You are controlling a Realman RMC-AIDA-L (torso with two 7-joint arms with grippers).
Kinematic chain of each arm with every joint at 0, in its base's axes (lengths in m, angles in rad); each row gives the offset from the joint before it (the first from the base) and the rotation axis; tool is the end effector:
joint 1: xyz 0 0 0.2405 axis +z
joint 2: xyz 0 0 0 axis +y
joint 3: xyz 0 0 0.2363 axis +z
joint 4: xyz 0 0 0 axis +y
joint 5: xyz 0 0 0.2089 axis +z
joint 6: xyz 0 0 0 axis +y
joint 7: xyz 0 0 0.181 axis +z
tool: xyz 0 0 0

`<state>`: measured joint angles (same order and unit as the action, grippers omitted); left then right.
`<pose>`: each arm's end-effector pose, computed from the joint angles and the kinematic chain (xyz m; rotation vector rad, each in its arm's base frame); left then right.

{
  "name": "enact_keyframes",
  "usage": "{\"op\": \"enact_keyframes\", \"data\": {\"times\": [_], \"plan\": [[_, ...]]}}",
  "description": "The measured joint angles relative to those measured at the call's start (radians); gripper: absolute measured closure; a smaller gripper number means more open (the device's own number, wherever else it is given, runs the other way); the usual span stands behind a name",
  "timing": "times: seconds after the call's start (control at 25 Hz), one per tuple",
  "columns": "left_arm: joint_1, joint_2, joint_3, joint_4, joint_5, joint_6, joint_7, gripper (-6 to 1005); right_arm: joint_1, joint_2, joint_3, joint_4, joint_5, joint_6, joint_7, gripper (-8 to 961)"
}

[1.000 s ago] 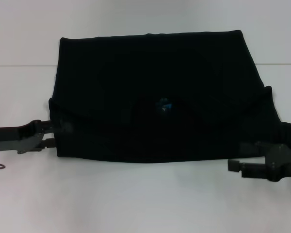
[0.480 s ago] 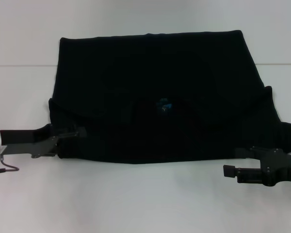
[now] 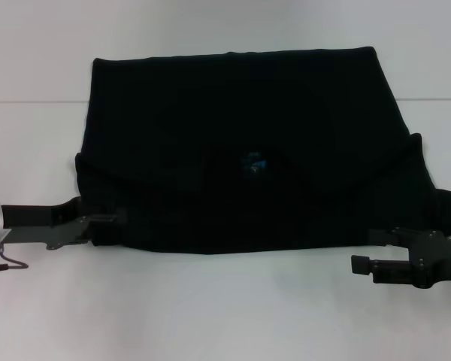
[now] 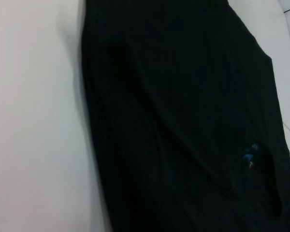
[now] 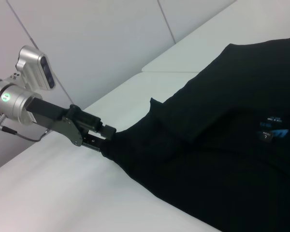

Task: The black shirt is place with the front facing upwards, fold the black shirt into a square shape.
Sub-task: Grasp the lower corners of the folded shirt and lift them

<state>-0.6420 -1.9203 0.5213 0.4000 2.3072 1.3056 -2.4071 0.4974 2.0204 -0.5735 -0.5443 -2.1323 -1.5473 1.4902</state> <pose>-0.3055 0.3634 -0.0042 -1.9686 -2.0605 -0.5191 0.2794 0.3154 -0.0168 -2.6506 0.9809 0.6270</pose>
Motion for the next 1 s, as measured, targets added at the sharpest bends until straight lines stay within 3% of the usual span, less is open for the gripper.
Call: {"op": "enact_keyframes", "data": {"times": [0.16, 0.28, 0.4, 0.72, 0.8, 0.92, 1.0], "plan": [[0.001, -0.001, 0.003, 0.000, 0.000, -0.003, 0.003, 416, -0.001, -0.004, 0.001, -0.007, 0.000, -0.003, 0.016, 26], [0.001, 0.000, 0.003, 0.000, 0.001, -0.003, 0.004, 551, 0.001, -0.019, 0.000, -0.010, 0.000, -0.003, 0.066, 26], [0.000, 0.001, 0.003, 0.000, 0.001, 0.002, 0.007, 695, 0.009, -0.053, -0.004, -0.012, 0.000, -0.004, 0.156, 25], [-0.005, 0.003, 0.006, 0.002, 0.002, 0.011, 0.009, 928, 0.075, -0.176, -0.008, -0.124, -0.119, -0.020, 0.641, 26], [-0.005, 0.003, 0.006, 0.003, 0.002, 0.012, 0.009, 939, 0.102, -0.202, -0.007, -0.153, -0.178, -0.028, 0.771, 32], [-0.003, 0.003, 0.006, 0.004, 0.002, 0.012, 0.010, 955, 0.143, -0.224, -0.002, -0.186, -0.290, -0.028, 0.921, 41], [-0.003, 0.003, 0.006, 0.005, 0.002, 0.009, 0.011, 960, 0.175, -0.222, -0.001, -0.206, -0.366, -0.009, 0.965, 47]]}}
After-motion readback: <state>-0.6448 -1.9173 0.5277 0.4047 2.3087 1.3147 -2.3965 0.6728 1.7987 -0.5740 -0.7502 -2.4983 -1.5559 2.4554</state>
